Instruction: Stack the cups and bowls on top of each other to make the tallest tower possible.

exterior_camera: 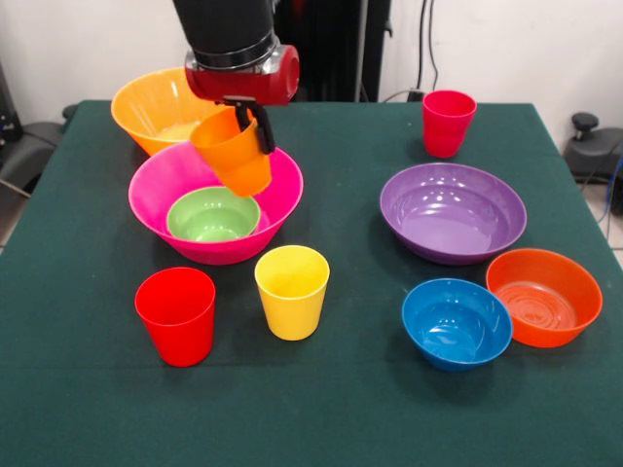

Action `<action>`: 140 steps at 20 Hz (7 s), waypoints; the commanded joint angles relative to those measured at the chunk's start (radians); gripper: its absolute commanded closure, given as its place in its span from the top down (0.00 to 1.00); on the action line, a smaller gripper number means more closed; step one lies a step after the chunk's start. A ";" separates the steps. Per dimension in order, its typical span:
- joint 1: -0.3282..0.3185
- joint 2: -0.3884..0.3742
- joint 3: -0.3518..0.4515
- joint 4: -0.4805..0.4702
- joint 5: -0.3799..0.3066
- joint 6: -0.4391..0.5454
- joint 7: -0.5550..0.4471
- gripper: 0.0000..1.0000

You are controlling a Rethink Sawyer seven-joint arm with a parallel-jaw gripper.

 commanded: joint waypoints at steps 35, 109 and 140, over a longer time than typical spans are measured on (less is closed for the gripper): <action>-0.098 0.232 0.088 -0.110 -0.280 -0.033 -0.181 1.00; 0.122 -0.036 0.030 0.089 -0.114 -0.029 0.092 1.00; 0.198 0.029 -0.013 0.096 -0.099 -0.139 0.166 1.00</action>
